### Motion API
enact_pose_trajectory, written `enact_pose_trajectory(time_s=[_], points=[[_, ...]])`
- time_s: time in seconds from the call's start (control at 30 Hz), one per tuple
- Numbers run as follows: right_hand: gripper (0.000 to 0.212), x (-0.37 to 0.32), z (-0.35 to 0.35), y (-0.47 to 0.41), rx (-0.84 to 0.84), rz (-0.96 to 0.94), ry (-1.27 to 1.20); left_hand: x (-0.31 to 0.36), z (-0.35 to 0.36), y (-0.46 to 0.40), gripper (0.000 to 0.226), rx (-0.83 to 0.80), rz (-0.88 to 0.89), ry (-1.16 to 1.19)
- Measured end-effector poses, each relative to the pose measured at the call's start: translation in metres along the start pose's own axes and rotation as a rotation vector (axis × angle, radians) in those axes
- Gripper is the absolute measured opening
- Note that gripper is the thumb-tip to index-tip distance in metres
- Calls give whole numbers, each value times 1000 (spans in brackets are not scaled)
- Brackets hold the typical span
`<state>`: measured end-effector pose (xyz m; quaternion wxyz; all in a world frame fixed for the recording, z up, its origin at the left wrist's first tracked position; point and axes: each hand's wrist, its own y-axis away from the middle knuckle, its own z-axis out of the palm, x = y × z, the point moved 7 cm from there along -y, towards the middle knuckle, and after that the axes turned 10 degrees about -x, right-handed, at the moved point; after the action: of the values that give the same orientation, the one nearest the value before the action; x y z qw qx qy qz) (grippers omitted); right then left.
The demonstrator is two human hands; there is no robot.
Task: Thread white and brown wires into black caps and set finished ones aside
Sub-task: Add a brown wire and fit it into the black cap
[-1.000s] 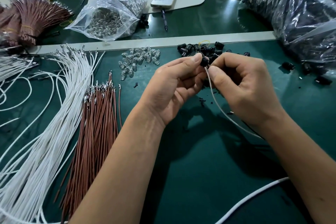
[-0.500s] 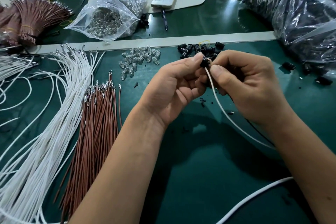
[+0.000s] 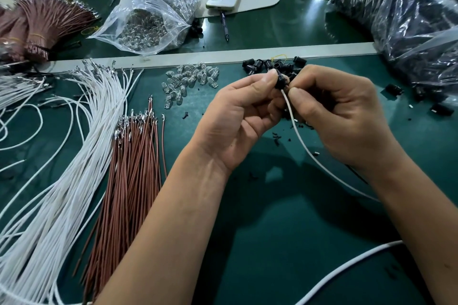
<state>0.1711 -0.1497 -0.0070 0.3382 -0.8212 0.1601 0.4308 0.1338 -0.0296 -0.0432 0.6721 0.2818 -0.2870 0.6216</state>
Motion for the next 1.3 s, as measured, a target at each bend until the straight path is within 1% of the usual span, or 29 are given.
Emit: enact_pose_trajectory(time_s=[0.13, 0.2, 0.27, 0.3, 0.33, 0.4, 0.53, 0.7, 0.83, 0.9, 1.07, 1.3], points=[[17, 1, -2, 1, 23, 5, 50, 4, -2, -1, 13, 9, 26, -6], [13, -2, -2, 2, 66, -10, 160, 6, -3, 0, 10, 41, 50, -40], [8, -9, -4, 4, 159, -41, 366, 12, -8, 1, 7, 131, 139, -189], [9, -11, -6, 5, 218, -50, 463, 17, -11, 2, 7, 185, 208, -277], [12, -14, -8, 7, 265, -57, 529, 22, -13, 4, 10, 231, 276, -346], [17, -17, -7, 8, 284, -74, 570, 30, -13, 7, 15, 264, 380, -418], [18, -16, 1, 5, 245, -52, 583, 34, -4, 9, 19, 219, 483, -507], [19, -14, -3, 7, 272, -34, 536, 31, -1, 8, 22, 216, 484, -554], [15, -10, -2, 4, 211, -24, 509, 31, -3, 7, 22, 226, 491, -619], [13, -7, -1, 3, 182, -13, 489, 31, -5, 6, 21, 198, 468, -591], [11, -1, -2, 2, 158, 4, 442, 33, -5, 4, 26, 55, 444, -562], [11, 2, -1, 1, 136, 4, 410, 36, -2, 6, 26, 49, 477, -553]])
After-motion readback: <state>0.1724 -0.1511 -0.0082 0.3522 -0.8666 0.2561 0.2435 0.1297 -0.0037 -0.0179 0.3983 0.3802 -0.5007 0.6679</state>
